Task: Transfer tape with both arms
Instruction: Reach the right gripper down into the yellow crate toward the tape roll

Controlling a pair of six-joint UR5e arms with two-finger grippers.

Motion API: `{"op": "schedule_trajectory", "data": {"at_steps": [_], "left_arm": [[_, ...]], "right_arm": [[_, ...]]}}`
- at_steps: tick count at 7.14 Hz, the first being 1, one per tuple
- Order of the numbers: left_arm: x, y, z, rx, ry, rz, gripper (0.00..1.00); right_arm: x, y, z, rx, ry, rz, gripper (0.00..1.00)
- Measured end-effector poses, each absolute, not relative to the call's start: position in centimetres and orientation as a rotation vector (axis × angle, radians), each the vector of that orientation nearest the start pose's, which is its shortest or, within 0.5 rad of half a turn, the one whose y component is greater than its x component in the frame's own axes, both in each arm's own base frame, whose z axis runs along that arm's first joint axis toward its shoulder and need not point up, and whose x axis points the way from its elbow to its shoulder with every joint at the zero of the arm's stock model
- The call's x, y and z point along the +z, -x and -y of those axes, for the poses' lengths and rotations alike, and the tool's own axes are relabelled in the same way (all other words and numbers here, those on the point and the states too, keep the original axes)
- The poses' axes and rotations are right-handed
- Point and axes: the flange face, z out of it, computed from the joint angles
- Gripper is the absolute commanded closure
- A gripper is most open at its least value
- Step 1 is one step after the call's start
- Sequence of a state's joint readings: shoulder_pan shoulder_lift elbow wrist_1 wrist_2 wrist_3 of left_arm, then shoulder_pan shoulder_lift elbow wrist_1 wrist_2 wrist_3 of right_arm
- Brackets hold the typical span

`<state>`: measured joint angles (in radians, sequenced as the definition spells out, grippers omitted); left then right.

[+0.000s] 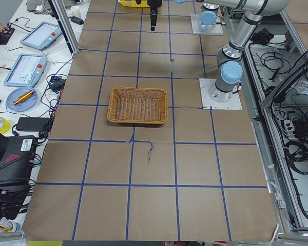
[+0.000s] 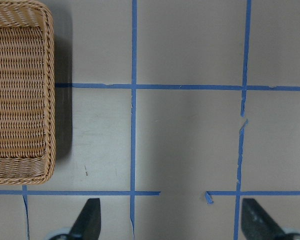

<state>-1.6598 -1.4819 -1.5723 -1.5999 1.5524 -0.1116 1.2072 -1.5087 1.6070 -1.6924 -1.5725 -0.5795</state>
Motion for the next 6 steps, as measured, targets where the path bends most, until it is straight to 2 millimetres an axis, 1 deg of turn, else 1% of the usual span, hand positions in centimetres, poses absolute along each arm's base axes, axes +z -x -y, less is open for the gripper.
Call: {"op": "schedule_trajectory", "data": {"at_steps": [2,3,4,5,6], "left_arm": [[52.9,17.3,44.6,-0.097,0.036,-3.154,0.0],[53.2,16.4,45.1,-0.109,0.046,-3.146,0.0],[53.5,15.1,46.3,-0.118,0.077,-3.146,0.0],[54.0,14.2,47.5,-0.125,0.103,-3.147,0.0],[54.3,14.1,48.4,-0.127,0.107,-3.147,0.0]], "right_arm": [[40.3,16.6,54.6,0.0,0.464,-3.112,0.0],[37.7,21.0,55.1,-0.01,0.493,-3.121,0.0],[34.4,24.7,55.5,0.011,0.495,-3.116,0.0],[31.2,27.3,55.7,0.042,0.485,-3.107,0.0],[28.3,29.2,56.0,0.069,0.482,-3.11,0.0]]}}
